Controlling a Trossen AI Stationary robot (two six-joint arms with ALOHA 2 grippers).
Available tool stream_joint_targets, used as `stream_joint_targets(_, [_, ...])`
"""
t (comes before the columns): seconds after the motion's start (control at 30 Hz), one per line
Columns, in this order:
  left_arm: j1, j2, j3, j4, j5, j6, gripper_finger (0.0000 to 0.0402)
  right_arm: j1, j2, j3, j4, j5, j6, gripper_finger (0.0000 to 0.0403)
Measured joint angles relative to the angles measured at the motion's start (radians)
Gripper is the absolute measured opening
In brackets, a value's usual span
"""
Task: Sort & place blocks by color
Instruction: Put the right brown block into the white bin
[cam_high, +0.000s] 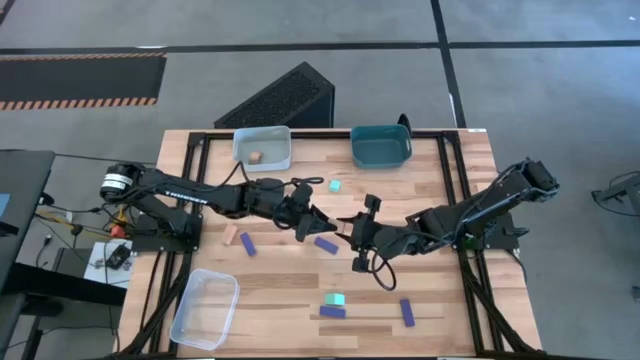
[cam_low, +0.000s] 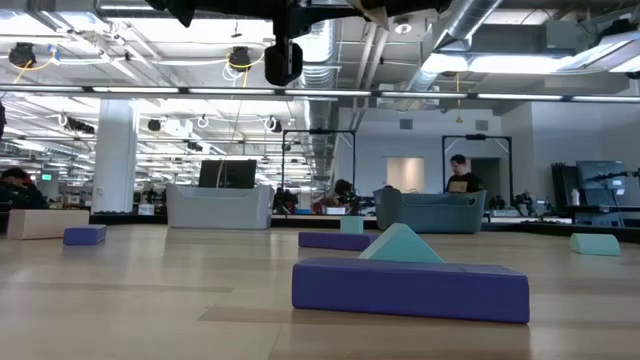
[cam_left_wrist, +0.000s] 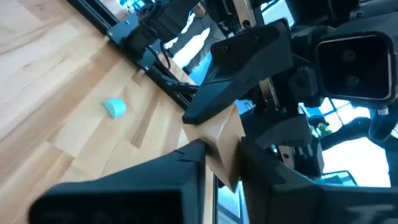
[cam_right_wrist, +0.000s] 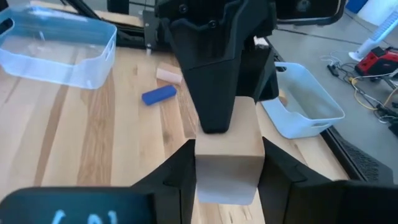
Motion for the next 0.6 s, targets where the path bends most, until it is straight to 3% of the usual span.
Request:
stream_joint_targets(0.3, [0.077,0.006,0.0,0.004,0.064,0.064,0.0021,-0.018,-0.002,0.005,0.027,0.013,0.059,0.02])
stream_joint_targets(0.6, [0.14,0.005,0.0,0.002,0.109,0.065,0.0,-0.09,-0.003,0.004,0.071,-0.011,-0.03,0.0187])
